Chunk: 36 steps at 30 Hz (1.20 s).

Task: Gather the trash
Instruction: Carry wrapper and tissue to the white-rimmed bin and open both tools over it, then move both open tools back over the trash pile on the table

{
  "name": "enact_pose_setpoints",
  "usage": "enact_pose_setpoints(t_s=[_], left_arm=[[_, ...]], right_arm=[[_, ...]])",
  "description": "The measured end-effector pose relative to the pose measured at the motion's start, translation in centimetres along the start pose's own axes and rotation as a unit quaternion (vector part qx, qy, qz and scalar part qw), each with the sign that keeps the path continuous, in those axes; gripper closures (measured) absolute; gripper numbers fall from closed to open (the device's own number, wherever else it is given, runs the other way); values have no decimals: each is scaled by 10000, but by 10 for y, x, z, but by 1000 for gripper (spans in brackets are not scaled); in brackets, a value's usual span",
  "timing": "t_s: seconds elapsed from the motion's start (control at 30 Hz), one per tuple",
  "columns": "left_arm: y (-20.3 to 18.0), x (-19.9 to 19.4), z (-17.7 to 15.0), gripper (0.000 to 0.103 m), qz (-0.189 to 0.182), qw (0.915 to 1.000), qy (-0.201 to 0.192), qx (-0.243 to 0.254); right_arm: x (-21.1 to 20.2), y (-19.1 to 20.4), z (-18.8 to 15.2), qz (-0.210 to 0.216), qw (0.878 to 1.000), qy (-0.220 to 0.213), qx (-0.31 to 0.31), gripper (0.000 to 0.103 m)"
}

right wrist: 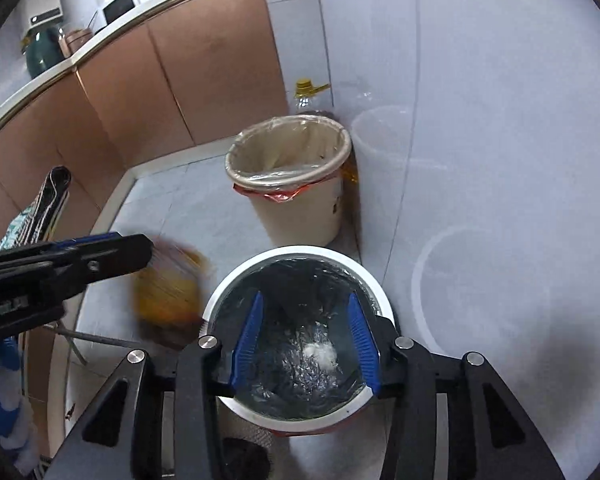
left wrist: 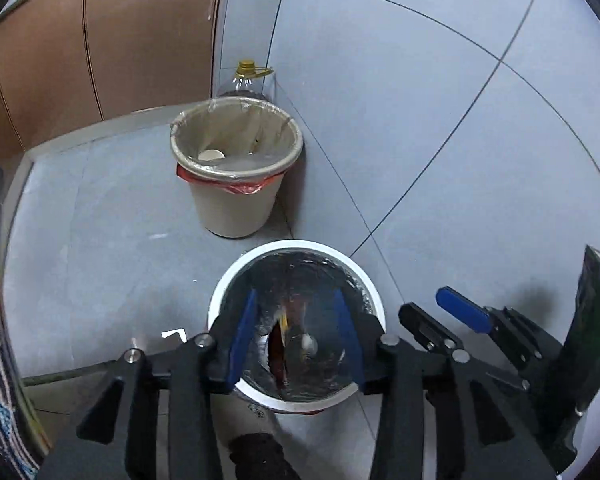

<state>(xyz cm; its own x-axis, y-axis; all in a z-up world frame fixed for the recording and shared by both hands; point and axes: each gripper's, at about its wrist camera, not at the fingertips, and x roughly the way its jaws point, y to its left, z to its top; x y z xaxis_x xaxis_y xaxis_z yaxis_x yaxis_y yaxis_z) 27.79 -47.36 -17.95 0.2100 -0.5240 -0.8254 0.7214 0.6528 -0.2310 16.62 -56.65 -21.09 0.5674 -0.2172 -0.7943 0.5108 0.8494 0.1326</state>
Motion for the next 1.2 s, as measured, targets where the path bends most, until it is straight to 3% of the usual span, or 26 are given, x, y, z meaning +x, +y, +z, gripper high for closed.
enact_pose_setpoints(t_s=[0.27,0.5,0.57,0.97,1.2], left_arm=[[2,-39,-10,63,-4,9994,-357,38],[14,-137,-41,62,114,9941,-1081,-61],[22,-164,-54,57,188,9920,-1248,-81],[116,-318,-163,55,804,9726,-2094,-620],[201,-362,-239,55,1736,9531,-2160,-1219]], right_arm=[[-39,11,-8,71,9997,-237,27,57],[-113,53,-12,494,9958,-727,-236,57],[-134,67,-16,595,9940,-844,-359,56],[-226,173,-31,1493,9732,-1290,-1177,53],[-250,235,-48,1841,9589,-1253,-1756,52]])
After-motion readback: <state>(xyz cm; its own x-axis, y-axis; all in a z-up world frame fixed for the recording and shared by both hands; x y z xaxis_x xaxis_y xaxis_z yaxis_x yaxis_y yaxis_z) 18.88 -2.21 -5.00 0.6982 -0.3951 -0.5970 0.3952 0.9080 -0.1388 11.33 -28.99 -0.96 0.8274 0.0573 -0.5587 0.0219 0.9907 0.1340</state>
